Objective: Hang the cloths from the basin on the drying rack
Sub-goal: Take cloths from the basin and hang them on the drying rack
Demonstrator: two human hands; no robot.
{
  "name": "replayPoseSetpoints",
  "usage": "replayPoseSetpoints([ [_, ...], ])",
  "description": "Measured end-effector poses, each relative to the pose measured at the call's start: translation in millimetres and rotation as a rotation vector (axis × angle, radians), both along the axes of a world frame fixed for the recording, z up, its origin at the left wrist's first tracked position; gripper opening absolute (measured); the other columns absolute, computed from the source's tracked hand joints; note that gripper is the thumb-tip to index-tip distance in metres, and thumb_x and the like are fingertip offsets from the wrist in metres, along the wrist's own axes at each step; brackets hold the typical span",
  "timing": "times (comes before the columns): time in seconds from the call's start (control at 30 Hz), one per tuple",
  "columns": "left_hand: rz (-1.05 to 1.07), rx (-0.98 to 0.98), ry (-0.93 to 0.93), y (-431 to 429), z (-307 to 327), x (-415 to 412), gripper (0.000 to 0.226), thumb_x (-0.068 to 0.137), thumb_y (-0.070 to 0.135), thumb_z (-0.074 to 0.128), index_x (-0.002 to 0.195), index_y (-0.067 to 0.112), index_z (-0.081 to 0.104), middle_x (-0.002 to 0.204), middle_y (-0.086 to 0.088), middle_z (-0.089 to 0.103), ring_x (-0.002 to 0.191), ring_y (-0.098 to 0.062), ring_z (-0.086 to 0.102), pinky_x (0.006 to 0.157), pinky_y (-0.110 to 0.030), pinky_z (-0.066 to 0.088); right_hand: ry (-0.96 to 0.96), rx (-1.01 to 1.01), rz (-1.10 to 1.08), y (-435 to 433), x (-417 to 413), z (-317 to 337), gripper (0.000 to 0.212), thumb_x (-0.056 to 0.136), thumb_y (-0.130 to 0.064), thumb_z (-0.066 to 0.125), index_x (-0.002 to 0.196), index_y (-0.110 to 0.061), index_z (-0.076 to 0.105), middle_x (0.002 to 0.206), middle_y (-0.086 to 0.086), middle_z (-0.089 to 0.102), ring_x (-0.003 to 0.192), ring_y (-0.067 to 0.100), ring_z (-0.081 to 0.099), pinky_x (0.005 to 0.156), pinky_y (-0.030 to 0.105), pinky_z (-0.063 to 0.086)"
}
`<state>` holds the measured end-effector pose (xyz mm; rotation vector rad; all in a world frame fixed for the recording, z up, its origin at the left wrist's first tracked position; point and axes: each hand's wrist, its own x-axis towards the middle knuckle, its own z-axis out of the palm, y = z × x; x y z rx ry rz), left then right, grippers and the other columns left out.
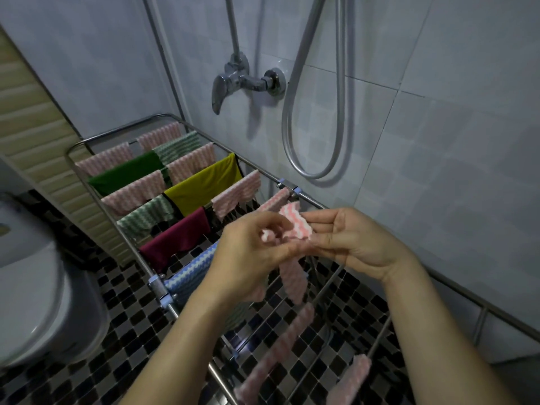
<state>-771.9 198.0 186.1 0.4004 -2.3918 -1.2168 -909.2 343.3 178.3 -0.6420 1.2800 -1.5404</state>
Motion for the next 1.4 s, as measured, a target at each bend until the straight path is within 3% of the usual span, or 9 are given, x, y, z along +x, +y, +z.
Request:
replayPoseSetpoints([
  [0.13,0.066,-0.093,0.052,-1,-1,-1,0.006,0.078,0.026,0.079,0.079,0.024,0.074,0.078,0.012,0.069,0.078,-0.002,0.063,0.071,-0.03,0.053,0.053,0.09,-0.007,2,5,9,0.053,0.084,0.016,0.056,0.134,0.001,0.049,0.114,0.022,0.068,0.095,0.026,0.07,0.081,0.029,0.059],
  [0.23,0.123,0.235,0.029,-6,1,1,0.012,0.088,0.017,0.069,0.075,0.018,0.07,0.073,0.01,0.068,0.073,-0.008,0.062,0.068,-0.027,0.052,0.157,0.128,-0.038,5,10,19,0.04,0.082,0.008,0.063,0.12,-0.002,0.062,0.103,0.019,0.073,0.083,0.02,0.072,0.074,0.026,0.06],
  [0.4,0.085,0.665,0.0,-28,8,14,0.011,0.08,0.024,0.072,0.074,0.015,0.071,0.067,-0.011,0.063,0.058,-0.023,0.055,0.057,-0.03,0.048,0.632,0.29,-0.28,16,4,25,0.011,0.078,-0.013,0.077,0.086,-0.021,0.076,0.079,-0.001,0.076,0.072,0.006,0.068,0.073,0.027,0.054],
  [0.53,-0.184,0.524,-0.285,-35,11,19,0.026,0.068,0.033,0.077,0.087,0.015,0.077,0.088,-0.007,0.076,0.08,-0.021,0.07,0.074,-0.033,0.056,0.798,0.304,-0.319,27,7,28,0.011,0.076,-0.017,0.079,0.076,-0.027,0.076,0.075,-0.009,0.074,0.072,0.001,0.065,0.076,0.028,0.052],
  [0.67,-0.128,0.302,-0.268,-33,6,11,0.003,0.077,0.018,0.078,0.077,0.015,0.077,0.078,-0.001,0.074,0.074,-0.01,0.067,0.074,-0.031,0.054,0.912,0.403,-0.328,47,8,27,0.017,0.08,-0.021,0.076,0.072,-0.034,0.07,0.064,-0.02,0.068,0.062,-0.005,0.06,0.065,0.022,0.048],
  [0.77,-0.054,0.299,-0.116,-30,0,6,0.009,0.08,0.007,0.075,0.076,0.015,0.076,0.074,0.004,0.074,0.071,-0.004,0.065,0.073,-0.027,0.051,0.815,0.411,-0.359,64,12,26,0.013,0.087,-0.015,0.069,0.078,-0.024,0.072,0.069,-0.006,0.069,0.064,0.009,0.066,0.061,0.026,0.057],
  [0.93,-0.001,0.362,0.024,-19,-2,2,0.017,0.087,0.004,0.068,0.084,0.018,0.076,0.084,-0.001,0.075,0.073,-0.021,0.062,0.071,-0.037,0.052,0.436,0.208,-0.428,75,32,20,0.004,0.085,-0.01,0.065,0.085,-0.008,0.068,0.07,0.004,0.068,0.065,0.013,0.066,0.067,0.027,0.06],
  [1.13,-0.019,0.298,0.123,-15,12,-7,0.018,0.089,-0.001,0.064,0.089,0.013,0.076,0.089,0.012,0.074,0.089,0.002,0.066,0.08,-0.017,0.055,0.124,0.024,-0.52,82,43,19,0.012,0.082,-0.012,0.061,0.086,-0.003,0.067,0.08,0.01,0.07,0.064,0.016,0.069,0.055,0.025,0.058],
  [1.4,-0.059,0.085,-0.188,-8,-64,-79,0.028,0.087,0.006,0.066,0.081,0.032,0.073,0.092,0.011,0.072,0.09,-0.005,0.066,0.081,-0.028,0.055,0.14,0.468,-0.697,77,-10,-73,0.014,0.093,-0.01,0.06,0.08,-0.007,0.066,0.091,0.008,0.064,0.073,0.017,0.066,0.063,0.033,0.061],
])
